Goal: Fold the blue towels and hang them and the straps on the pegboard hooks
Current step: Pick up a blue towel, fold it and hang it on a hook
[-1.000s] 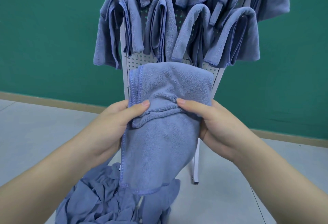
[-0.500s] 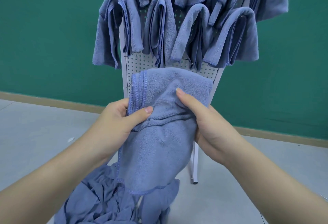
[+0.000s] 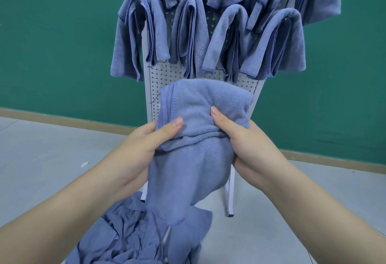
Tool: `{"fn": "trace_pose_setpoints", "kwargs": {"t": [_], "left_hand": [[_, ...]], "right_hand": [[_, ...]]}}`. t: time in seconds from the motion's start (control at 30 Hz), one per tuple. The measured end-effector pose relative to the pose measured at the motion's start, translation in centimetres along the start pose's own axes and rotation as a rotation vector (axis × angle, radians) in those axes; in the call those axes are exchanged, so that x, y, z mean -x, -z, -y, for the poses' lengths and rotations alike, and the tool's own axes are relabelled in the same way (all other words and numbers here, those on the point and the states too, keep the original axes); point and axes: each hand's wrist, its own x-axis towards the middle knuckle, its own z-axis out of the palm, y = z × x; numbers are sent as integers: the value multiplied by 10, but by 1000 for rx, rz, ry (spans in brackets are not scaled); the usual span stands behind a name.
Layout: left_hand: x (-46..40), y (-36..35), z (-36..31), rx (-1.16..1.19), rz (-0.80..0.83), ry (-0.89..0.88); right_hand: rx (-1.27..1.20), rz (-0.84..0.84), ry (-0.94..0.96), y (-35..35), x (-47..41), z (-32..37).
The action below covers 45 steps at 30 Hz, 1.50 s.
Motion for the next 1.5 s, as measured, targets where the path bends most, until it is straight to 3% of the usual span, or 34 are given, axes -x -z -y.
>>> {"fn": "trace_pose_setpoints", "kwargs": {"t": [0.23, 0.5, 1.5], "left_hand": [[2, -2, 0, -153, 7, -44], [3, -1, -2, -146, -71, -55], [1, 2, -2, -200, -47, -52]], "right_hand": [[38, 46, -47, 3, 1, 2], [79, 78, -42, 4, 2, 3], [46, 31, -49, 1, -1, -3]]}}
